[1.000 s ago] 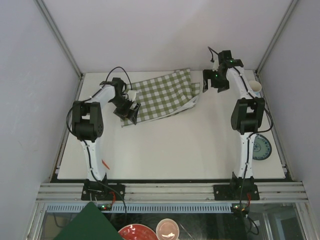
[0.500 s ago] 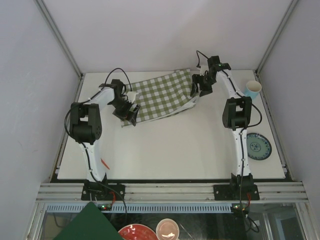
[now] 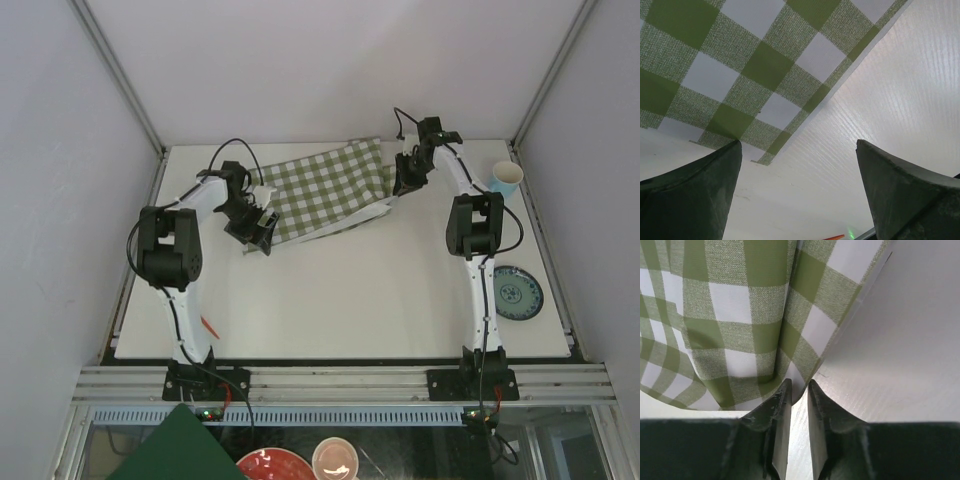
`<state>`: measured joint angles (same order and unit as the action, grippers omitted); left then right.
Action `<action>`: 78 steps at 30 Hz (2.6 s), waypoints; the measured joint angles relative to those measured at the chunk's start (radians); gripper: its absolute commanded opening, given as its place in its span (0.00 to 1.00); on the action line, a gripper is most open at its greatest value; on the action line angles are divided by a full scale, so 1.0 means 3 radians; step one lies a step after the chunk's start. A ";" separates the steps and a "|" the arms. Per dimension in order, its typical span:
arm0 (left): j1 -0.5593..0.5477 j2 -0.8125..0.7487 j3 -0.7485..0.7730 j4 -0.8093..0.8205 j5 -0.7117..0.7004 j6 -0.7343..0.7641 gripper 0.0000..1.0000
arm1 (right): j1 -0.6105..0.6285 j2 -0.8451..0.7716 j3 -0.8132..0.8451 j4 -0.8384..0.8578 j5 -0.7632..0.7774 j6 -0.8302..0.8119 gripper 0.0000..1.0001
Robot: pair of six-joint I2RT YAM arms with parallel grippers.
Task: Set the dinner table for one person
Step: Flatten out the napkin at the center of the board.
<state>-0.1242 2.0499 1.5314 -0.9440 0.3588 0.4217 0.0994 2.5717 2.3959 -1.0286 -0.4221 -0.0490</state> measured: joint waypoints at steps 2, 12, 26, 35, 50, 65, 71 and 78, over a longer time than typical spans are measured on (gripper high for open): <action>0.0000 -0.0004 -0.0008 0.0006 0.0003 0.0000 1.00 | 0.0003 0.0000 -0.0001 0.0005 0.0019 -0.0003 0.16; 0.0000 -0.0070 -0.0106 0.0033 0.0009 0.0025 1.00 | 0.0027 -0.0028 -0.0083 0.0024 0.0121 0.0041 0.00; 0.0000 -0.0228 -0.0212 -0.0017 0.0009 0.0039 1.00 | 0.0437 -0.1144 -0.1486 -0.0334 0.0161 0.0131 0.00; 0.0000 -0.0262 -0.0212 -0.0019 0.0011 0.0052 1.00 | 0.0861 -0.1607 -0.1761 -0.0694 -0.0117 -0.0058 0.03; 0.0000 -0.0270 -0.0212 -0.0025 0.0015 0.0065 1.00 | 0.0563 -0.1694 -0.1748 -0.0813 0.0263 -0.0493 0.48; 0.0000 -0.0294 -0.0267 -0.0008 0.0052 0.0116 1.00 | -0.0239 -0.0637 -0.0679 -0.0678 0.0567 -0.0910 0.45; 0.0000 -0.0296 -0.0309 0.0001 0.0033 0.0125 1.00 | -0.0155 -0.0251 -0.0234 -0.0725 0.0529 -0.0978 0.47; 0.0000 -0.0296 -0.0308 0.0045 0.0034 0.0122 1.00 | -0.0142 -0.0205 0.0013 -0.0724 0.0443 -0.0894 0.49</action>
<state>-0.1242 1.9610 1.4391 -0.9306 0.3691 0.4583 0.0566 2.5103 2.3997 -1.2457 -0.2893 -0.3172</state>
